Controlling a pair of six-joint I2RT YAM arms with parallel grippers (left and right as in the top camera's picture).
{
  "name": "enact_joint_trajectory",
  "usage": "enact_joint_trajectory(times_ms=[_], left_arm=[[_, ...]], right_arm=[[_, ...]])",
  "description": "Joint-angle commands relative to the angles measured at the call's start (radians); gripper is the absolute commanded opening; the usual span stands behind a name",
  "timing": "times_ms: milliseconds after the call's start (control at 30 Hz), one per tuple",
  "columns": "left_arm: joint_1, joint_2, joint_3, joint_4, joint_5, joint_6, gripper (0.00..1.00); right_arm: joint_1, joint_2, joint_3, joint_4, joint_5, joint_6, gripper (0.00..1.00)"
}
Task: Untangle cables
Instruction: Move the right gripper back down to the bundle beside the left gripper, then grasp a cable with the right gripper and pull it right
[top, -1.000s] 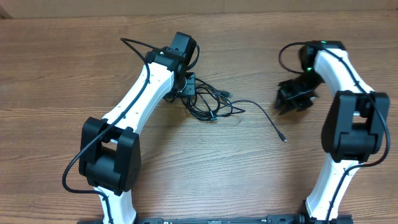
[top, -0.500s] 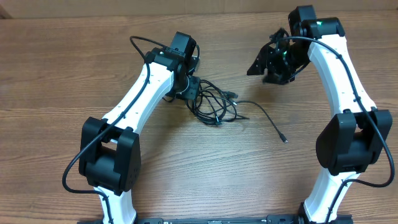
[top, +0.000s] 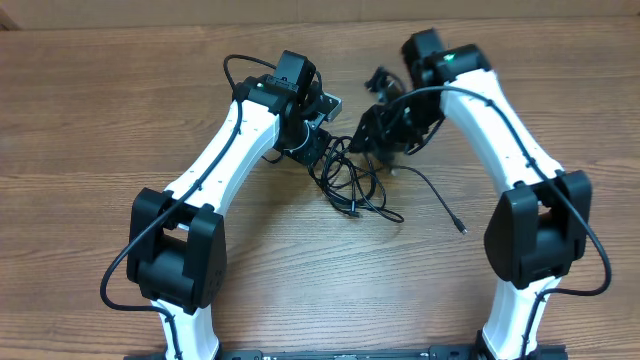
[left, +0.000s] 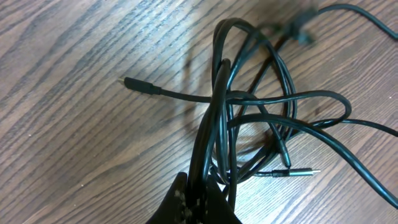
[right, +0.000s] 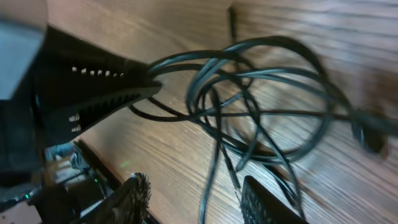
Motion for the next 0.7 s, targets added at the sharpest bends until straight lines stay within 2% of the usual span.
enact_joint_trajectory(times_ms=[0, 267, 333, 367, 433, 533, 667], left_arm=[[0.009, -0.011, -0.003, 0.000, 0.038, -0.011, 0.04], [0.039, -0.011, -0.003, -0.003, 0.083, -0.042, 0.04], [0.039, -0.011, -0.003, -0.003, 0.099, -0.042, 0.04], [0.039, -0.011, -0.003, -0.003, 0.112, -0.042, 0.04], [0.039, -0.011, -0.003, -0.003, 0.125, -0.044, 0.04], [0.039, -0.011, -0.003, -0.003, 0.123, -0.053, 0.04], [0.039, -0.011, -0.003, -0.004, 0.110, -0.053, 0.04]], right_arm=[[0.029, -0.013, -0.042, 0.020, 0.003, -0.017, 0.47], [0.050, -0.013, -0.199, 0.167, -0.002, -0.008, 0.46], [0.051, -0.013, -0.211, 0.177, -0.010, -0.008, 0.38], [0.051, -0.013, -0.216, 0.182, -0.010, -0.008, 0.29], [0.051, -0.013, -0.217, 0.185, -0.010, -0.008, 0.06], [0.046, -0.014, -0.209, 0.184, -0.043, -0.009, 0.04], [-0.016, -0.048, -0.190, 0.192, -0.186, -0.009, 0.04]])
